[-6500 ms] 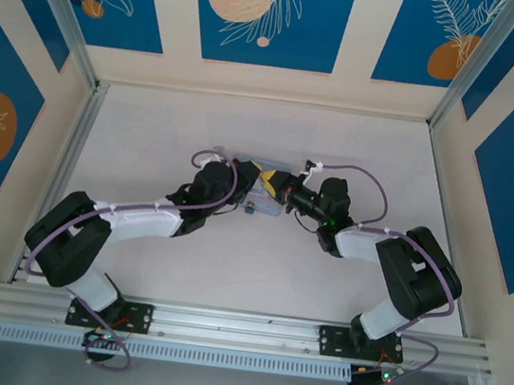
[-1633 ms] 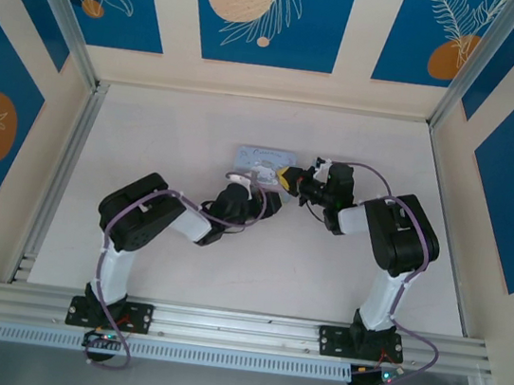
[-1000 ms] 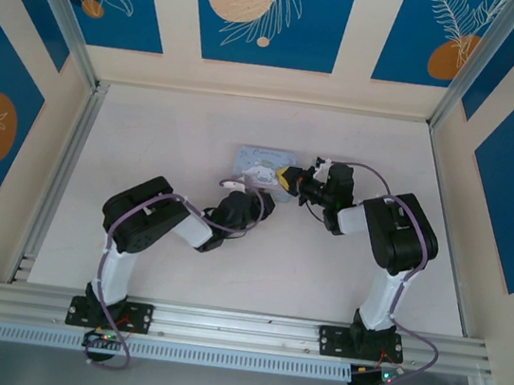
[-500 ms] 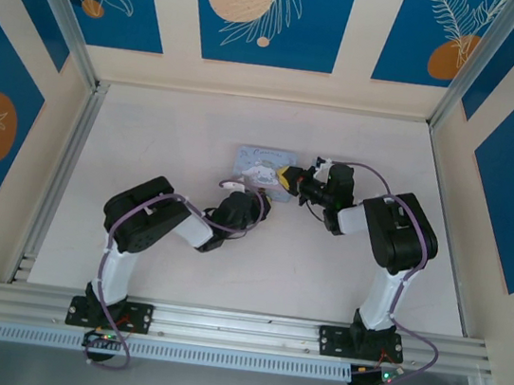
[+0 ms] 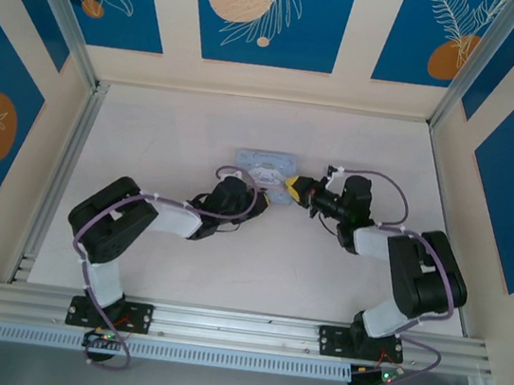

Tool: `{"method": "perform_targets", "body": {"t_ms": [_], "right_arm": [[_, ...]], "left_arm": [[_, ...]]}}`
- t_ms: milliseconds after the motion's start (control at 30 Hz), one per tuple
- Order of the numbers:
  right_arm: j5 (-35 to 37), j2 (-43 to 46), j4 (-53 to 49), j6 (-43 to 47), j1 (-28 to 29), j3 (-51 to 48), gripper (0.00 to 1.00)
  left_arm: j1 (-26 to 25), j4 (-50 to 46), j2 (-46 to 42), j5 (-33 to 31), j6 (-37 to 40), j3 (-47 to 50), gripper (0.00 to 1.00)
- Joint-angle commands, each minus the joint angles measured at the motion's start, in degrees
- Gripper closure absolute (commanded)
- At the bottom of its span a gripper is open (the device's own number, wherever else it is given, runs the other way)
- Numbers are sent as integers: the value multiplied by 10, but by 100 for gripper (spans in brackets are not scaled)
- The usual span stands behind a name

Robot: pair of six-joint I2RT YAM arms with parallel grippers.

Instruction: Unlock the padlock with the key

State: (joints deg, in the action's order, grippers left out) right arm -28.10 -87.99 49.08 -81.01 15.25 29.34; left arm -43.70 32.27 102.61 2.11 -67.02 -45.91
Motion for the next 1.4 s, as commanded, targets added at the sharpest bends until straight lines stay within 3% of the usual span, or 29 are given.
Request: {"method": "perform_targets", "body": {"t_ms": [0,267,400,1367], "right_arm": [[-15,54,-43,22,0,-44,100],[29,205,-155,37,24,-111,100],[47,239,-171,35,44,-125,100],[111,170,-73,-44,73,-104,100]], "left_arm": [[15,-27,-39,56,-16,-13,100],[38,-32,-81,106,-25,3,100],[43,-23,-89,136,-36,-1,100],[50,28,-121,170,-111,9,100]]}}
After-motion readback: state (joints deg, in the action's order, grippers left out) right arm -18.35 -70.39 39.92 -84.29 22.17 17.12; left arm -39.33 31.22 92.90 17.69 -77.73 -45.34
